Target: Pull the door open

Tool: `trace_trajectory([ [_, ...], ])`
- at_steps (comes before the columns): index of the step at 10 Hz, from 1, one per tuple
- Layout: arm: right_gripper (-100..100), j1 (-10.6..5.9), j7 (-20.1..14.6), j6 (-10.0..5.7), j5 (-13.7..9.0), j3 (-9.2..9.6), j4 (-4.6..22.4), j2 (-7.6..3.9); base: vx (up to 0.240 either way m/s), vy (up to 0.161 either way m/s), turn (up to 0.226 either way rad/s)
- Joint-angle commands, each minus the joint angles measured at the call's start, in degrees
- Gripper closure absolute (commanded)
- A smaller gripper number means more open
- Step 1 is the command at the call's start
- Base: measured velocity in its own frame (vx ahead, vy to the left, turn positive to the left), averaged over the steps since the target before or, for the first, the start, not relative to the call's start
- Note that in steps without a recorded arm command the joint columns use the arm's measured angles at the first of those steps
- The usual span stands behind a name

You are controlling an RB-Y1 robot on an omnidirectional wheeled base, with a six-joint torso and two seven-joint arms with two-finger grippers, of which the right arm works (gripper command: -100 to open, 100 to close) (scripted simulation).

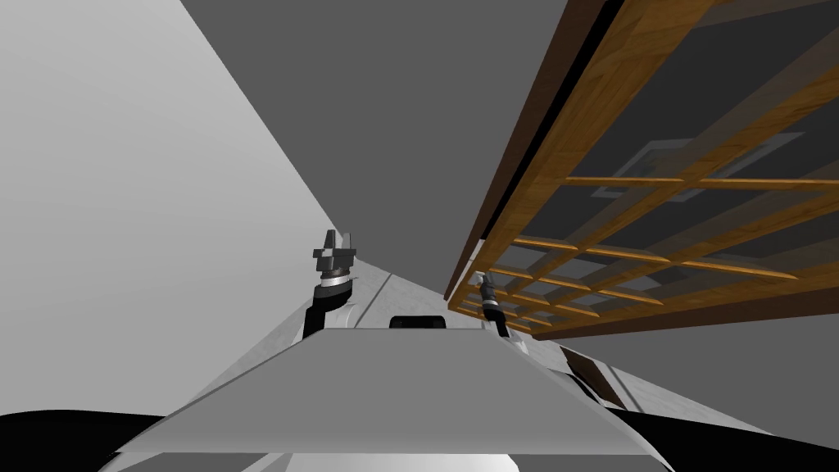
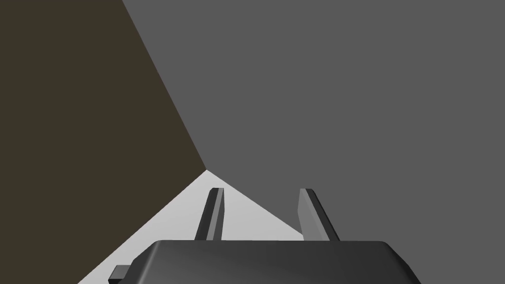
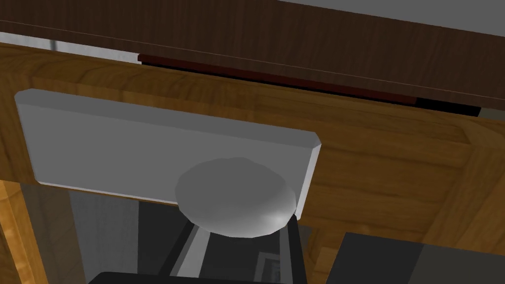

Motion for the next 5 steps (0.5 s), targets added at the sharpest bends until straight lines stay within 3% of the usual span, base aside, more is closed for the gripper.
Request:
trace_trajectory([
  [1, 100, -0.67, -2.9, -0.27, -0.8, 0.94, 0.5, 0.31, -0.042, -0.017, 0.043],
  [4, 100, -0.78, -5.5, -0.12, -1.7, 1.47, 0.5, 0.34, -0.039, -0.013, 0.035],
  [5, 100, -0.90, -7.8, 0.03, -2.6, 2.00, 0.4, 0.36, -0.043, -0.016, 0.045],
])
